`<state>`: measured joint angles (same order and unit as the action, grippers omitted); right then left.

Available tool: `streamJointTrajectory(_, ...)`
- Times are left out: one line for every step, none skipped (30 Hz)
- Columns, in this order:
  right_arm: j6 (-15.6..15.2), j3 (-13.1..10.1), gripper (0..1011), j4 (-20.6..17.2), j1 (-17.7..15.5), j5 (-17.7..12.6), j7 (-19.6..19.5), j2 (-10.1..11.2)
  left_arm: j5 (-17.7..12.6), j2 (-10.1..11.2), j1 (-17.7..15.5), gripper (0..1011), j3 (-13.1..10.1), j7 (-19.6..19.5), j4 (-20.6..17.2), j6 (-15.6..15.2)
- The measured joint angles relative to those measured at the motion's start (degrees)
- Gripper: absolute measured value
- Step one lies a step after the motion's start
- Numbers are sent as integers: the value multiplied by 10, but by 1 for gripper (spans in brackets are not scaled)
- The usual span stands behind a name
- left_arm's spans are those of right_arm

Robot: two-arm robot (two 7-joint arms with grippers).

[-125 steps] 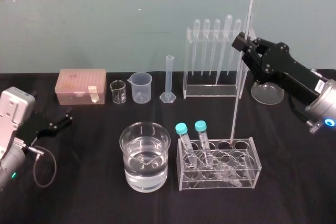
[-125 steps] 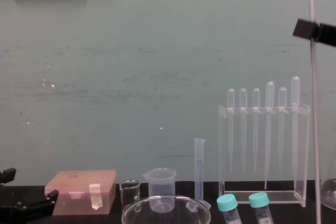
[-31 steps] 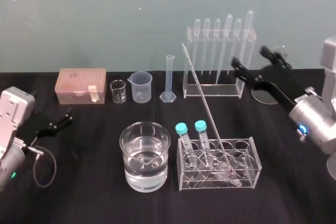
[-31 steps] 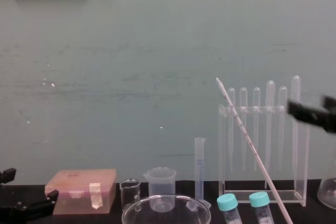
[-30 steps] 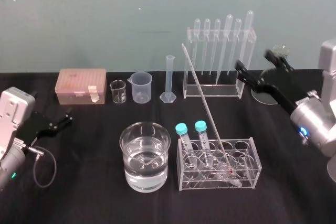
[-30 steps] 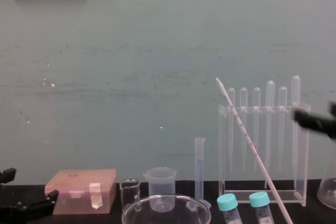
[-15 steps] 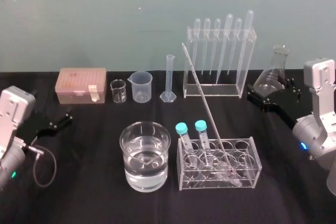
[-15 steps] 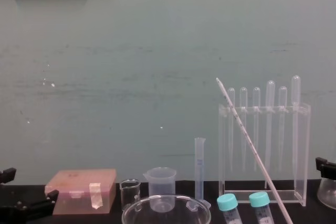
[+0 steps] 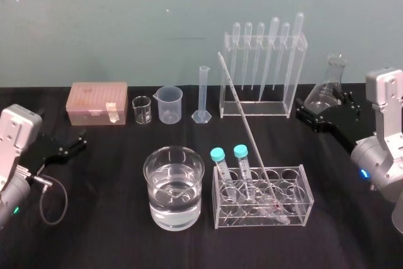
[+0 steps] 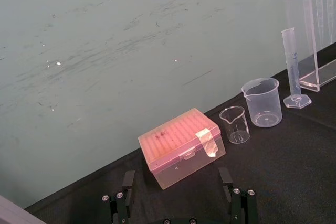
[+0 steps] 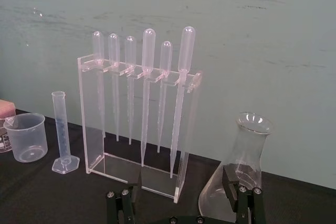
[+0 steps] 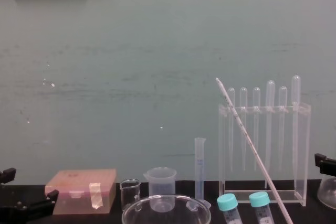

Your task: Hold the thermometer with one hand and immerse one end into the beaker, then reinsert it into the test tube rack.

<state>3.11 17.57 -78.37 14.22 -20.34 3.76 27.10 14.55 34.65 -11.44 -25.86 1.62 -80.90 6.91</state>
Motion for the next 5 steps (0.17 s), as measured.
streamJointTrajectory(0,0,1003,0,0,0,0,0,0,0,0,1008,0,0,0,0)
streamJointTrajectory(0,0,1003,0,0,0,0,0,0,0,0,1008,0,0,0,0)
streamJointTrajectory(1,0,1003,0,0,0,0,0,0,0,0,1008,0,0,0,0)
streamJointTrajectory(1,0,1003,0,0,-1,1,0,0,0,0,1008,0,0,0,0)
streamJointTrajectory(1,0,1002,0,0,-1,1,0,0,0,0,1008,0,0,0,0)
